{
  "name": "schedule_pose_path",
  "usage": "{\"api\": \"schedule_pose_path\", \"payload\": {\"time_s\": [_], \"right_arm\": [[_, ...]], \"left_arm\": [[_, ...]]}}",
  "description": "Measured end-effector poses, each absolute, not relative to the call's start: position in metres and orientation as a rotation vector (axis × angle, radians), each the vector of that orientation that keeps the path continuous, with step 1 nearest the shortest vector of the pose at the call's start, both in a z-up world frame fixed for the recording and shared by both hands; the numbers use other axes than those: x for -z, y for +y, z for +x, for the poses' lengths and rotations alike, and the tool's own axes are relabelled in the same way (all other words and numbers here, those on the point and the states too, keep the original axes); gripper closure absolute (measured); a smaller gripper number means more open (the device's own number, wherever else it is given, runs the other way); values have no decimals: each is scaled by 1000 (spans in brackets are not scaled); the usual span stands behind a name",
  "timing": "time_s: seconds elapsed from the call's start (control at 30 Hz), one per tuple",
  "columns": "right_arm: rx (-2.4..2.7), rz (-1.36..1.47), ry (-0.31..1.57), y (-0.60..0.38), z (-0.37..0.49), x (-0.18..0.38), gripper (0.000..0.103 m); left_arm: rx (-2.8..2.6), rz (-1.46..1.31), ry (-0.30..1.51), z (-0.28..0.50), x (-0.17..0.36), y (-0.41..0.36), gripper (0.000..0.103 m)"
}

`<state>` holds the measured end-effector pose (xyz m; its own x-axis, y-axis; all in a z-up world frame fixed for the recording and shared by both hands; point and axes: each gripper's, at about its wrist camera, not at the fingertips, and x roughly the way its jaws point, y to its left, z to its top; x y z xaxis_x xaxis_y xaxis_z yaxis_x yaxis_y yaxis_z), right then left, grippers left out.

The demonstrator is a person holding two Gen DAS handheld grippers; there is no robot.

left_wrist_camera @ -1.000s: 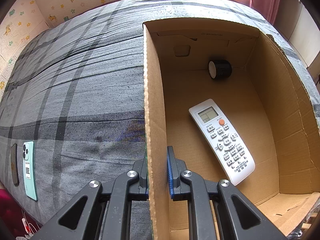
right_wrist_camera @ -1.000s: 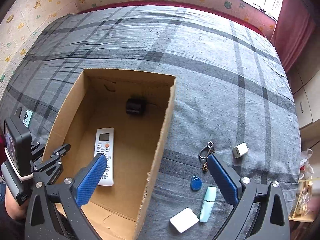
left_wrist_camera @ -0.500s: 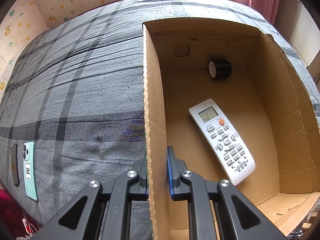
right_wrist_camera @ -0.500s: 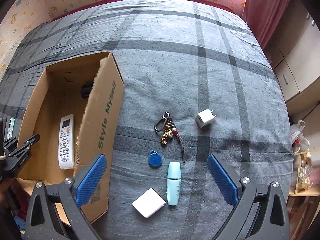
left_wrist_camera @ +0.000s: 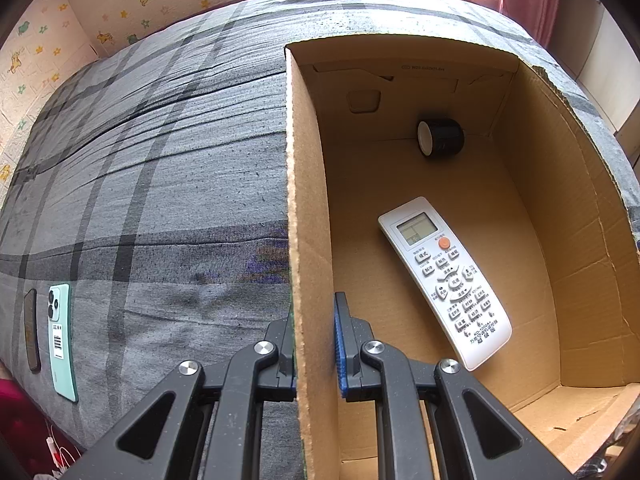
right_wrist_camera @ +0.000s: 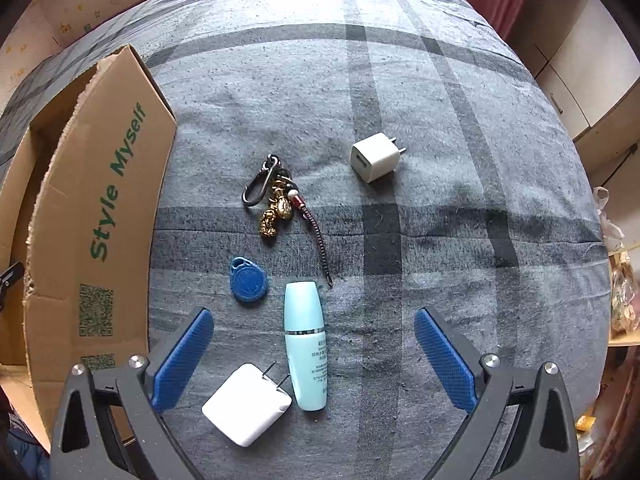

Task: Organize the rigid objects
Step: 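Move the right gripper over the light-blue bottle beside the box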

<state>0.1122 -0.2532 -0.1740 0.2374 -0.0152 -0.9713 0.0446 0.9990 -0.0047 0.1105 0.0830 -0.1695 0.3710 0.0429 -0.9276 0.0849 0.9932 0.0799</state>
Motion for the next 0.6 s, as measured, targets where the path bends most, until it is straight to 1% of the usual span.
{"api": "schedule_pose_path", "payload": {"time_s": [0.37, 0.6], "right_arm": [[85, 42, 1380, -264, 105, 222, 1], [85, 46, 1382, -272, 105, 234, 1]], "left_arm": [[23, 125, 1193, 111, 169, 83, 89], [21, 122, 1194, 112, 170, 83, 89]]}}
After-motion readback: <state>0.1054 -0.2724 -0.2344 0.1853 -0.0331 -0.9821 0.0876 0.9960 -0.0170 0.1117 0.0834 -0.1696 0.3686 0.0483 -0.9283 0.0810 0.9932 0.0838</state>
